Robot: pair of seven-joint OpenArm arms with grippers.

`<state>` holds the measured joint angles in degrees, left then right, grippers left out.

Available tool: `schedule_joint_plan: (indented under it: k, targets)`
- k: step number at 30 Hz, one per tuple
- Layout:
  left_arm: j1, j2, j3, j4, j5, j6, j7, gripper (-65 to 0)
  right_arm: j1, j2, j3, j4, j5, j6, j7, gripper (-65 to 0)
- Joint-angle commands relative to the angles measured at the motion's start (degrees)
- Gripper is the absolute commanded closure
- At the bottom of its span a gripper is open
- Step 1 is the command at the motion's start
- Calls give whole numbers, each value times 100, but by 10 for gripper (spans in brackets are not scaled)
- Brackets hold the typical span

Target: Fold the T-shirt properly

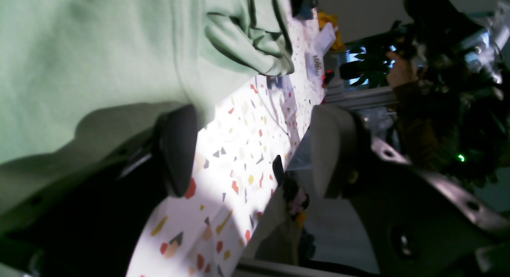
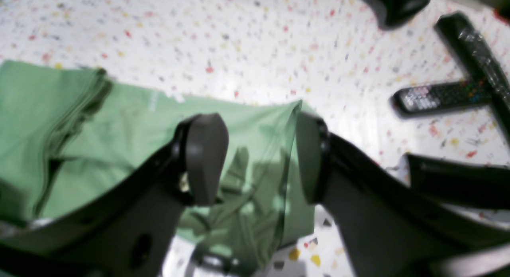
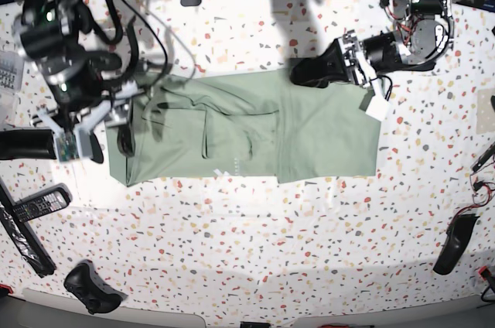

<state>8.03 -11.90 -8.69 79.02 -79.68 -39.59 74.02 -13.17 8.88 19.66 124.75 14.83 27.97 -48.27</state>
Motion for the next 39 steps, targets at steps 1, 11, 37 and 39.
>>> schedule_joint_plan:
  k: [1, 11, 37, 39]
  targets:
    - [-59, -22, -22, 96, -157, -41, -28, -408, 192, 50, 26, -138, 17, -13, 170, -356]
    - [-59, -20, -22, 94, -133, -41, -140, -408, 1657, 55, 955, -2627, 44, -2, 234, -443]
    - [-59, -20, -22, 94, 181, -41, -160, -408, 2262, 376, 1421, -5976, 1847, 1203, -654, -443]
    - [-59, -20, -22, 96, 181, -41, -162, -408, 2267, 317, 1220, -5976, 1904, 1203, -763, -443]
